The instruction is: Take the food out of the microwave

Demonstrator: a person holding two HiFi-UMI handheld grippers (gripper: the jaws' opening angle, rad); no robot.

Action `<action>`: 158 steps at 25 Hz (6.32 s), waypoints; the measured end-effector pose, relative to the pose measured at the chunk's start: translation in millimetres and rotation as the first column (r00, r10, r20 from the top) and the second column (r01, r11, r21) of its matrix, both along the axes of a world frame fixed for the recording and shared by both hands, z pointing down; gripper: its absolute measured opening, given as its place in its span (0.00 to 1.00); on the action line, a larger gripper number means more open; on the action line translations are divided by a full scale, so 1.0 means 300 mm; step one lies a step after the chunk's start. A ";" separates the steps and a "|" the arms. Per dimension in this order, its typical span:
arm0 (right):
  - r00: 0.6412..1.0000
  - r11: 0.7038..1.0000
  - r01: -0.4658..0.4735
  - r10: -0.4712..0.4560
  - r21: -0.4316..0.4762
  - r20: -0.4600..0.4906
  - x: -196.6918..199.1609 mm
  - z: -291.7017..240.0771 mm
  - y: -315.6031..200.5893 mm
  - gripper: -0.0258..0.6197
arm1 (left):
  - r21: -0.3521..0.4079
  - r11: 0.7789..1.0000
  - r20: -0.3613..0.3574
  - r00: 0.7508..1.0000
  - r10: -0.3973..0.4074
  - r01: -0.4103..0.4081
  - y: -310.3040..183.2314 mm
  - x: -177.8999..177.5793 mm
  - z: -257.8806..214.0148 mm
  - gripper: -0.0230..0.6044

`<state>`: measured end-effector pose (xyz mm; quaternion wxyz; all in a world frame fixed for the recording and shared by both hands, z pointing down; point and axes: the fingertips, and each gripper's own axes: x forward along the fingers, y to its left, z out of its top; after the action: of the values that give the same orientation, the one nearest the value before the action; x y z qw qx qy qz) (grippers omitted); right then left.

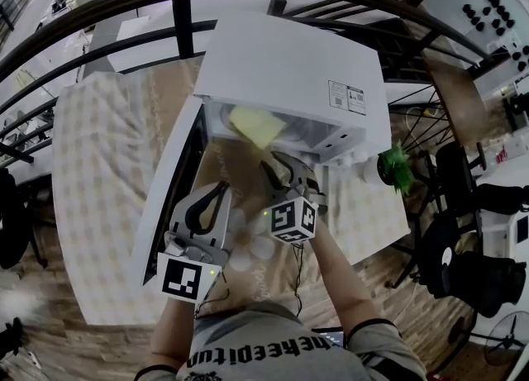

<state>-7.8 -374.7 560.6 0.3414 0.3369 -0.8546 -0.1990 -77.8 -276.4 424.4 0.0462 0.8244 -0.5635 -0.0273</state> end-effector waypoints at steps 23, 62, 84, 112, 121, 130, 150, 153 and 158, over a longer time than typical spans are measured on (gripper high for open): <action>0.932 0.969 0.123 -0.039 0.212 -0.359 -0.105 0.217 -0.144 0.39 | -0.054 0.998 -0.025 1.000 -0.013 0.012 -0.050 -0.042 0.077 0.06; 0.986 0.981 0.015 0.018 0.195 -0.166 -0.081 -0.002 -0.030 0.18 | 0.036 0.999 -0.025 1.000 -0.013 0.013 0.001 -0.024 -0.033 0.06; 0.972 0.995 -0.088 0.097 -0.053 0.215 -0.020 -0.206 0.170 0.18 | 0.102 0.995 -0.012 1.000 -0.021 0.022 0.123 0.000 -0.152 0.06; 0.847 0.982 -0.124 0.180 -0.143 0.501 0.110 -0.431 0.434 0.18 | 0.185 0.983 0.021 1.000 -0.021 0.017 0.297 0.051 -0.295 0.06; 0.805 0.981 -0.136 0.191 -0.139 0.562 0.153 -0.507 0.513 0.18 | 0.201 0.979 0.024 0.999 -0.025 0.020 0.353 0.063 -0.332 0.06; 0.774 0.979 -0.161 0.202 -0.121 0.600 0.205 -0.560 0.584 0.18 | 0.215 0.976 0.019 0.999 -0.037 0.032 0.394 0.060 -0.364 0.06; 0.681 0.972 -0.221 0.216 -0.084 0.700 0.347 -0.697 0.733 0.18 | 0.248 0.969 0.038 0.999 -0.029 0.018 0.492 0.116 -0.423 0.06; 0.669 0.970 -0.231 0.217 -0.079 0.711 0.365 -0.713 0.750 0.18 | 0.247 0.969 0.042 0.999 -0.028 0.017 0.506 0.123 -0.424 0.06; 0.660 0.968 -0.241 0.212 -0.064 0.721 0.382 -0.732 0.784 0.18 | 0.248 0.969 0.042 0.999 -0.031 0.019 0.530 0.126 -0.428 0.06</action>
<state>106.9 -139.6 341.0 -0.0068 0.4976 -0.8671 -0.0223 -40.1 -117.3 295.9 -0.0700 0.8169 -0.5670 -0.0790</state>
